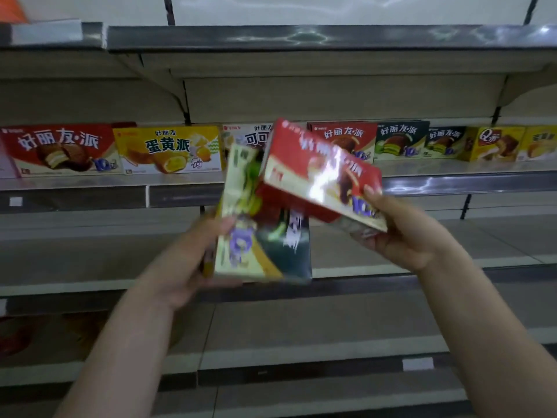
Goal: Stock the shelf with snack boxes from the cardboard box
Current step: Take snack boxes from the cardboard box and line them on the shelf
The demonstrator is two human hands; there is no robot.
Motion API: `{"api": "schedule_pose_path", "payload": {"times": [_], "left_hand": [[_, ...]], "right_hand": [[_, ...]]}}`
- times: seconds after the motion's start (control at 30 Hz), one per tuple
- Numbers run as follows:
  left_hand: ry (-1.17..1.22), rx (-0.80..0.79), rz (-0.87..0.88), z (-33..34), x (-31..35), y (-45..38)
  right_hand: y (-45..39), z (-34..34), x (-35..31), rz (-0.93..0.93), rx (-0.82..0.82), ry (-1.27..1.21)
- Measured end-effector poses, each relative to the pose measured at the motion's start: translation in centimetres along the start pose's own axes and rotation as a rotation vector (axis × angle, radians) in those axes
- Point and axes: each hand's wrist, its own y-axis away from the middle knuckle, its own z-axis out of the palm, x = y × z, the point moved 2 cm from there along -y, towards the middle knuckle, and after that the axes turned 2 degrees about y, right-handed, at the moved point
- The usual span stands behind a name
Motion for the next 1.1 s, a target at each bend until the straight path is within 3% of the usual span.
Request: {"api": "schedule_pose_path", "payload": {"times": [0.1,0.3,0.47,0.8,1.0,1.1], "left_hand": [[-0.105,0.054,0.103,1.1,4.8,-3.3],[-0.011,0.138,-0.209,3.8,8.8,-10.1],[-0.104,0.227,-0.233,4.4,10.6,-13.5],[-0.253,0.451,-0.327,4.0,12.0,-16.0],[-0.208,0.484,-0.27,4.4,12.4,-16.5],[-0.303,0.512,-0.217,4.0,13.4,-17.2]], "right_hand": [[-1.1,-0.5,-2.5,-0.05,0.131,-0.15],[-5.5,-4.6,-5.8,0.0,0.289,-0.173],[-8.8,-8.4,-9.0,0.018,0.341,-0.05],[-14.9,-14.4,-12.4,0.079,0.264,0.167],[-16.6,-15.0,-12.2,0.096,0.224,0.265],[-17.0,-14.8,-11.6,0.108,0.233,0.265]]}}
